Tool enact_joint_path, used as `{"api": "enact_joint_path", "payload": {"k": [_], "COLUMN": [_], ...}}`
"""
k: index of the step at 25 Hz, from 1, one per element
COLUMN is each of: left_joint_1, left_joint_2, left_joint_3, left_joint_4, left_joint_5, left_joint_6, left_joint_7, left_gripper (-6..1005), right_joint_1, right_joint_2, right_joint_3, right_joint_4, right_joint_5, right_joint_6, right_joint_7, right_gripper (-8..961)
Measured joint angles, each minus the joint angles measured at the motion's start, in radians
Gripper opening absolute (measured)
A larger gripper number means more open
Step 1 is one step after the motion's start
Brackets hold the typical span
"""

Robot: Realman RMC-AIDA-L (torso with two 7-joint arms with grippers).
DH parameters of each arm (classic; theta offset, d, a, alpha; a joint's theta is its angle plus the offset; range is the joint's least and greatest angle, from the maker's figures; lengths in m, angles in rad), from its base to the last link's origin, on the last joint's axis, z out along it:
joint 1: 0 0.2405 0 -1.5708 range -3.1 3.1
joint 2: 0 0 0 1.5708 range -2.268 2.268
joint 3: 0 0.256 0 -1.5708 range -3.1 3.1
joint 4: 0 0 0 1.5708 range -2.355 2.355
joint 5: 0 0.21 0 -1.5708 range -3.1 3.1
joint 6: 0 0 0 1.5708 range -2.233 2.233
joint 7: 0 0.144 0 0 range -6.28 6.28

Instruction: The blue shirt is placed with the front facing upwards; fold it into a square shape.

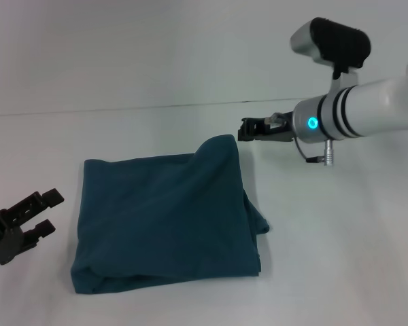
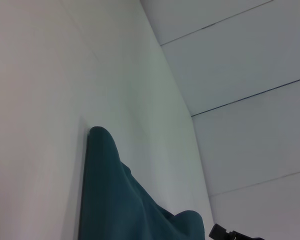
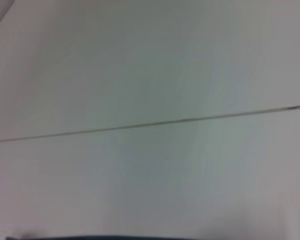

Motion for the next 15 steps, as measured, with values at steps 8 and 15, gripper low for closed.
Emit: {"api": "enact_joint_path", "payload": {"k": [8,15], "left_joint_1": [0.001,0.004], "left_joint_2": [0.000,0.002], "left_joint_3": [0.000,0.000], "left_joint_4": [0.000,0.002], "left_joint_5": [0.000,0.000], "left_joint_6": [0.005,0.012], "left_joint_7": [0.000,0.000], "left_gripper": [945,941], "right_joint_1": [-0.013,-0.036], "right_joint_2": [-0.054,-0.102], "right_joint_3": [0.009,0.023], "right_joint_4": [-0.004,-0.073], "right_joint_5": [0.004,0.028], "right_joint_6": [-0.017,-0.268], "right_joint_7": [0.002,-0.002], "right_gripper": [220,391]}}
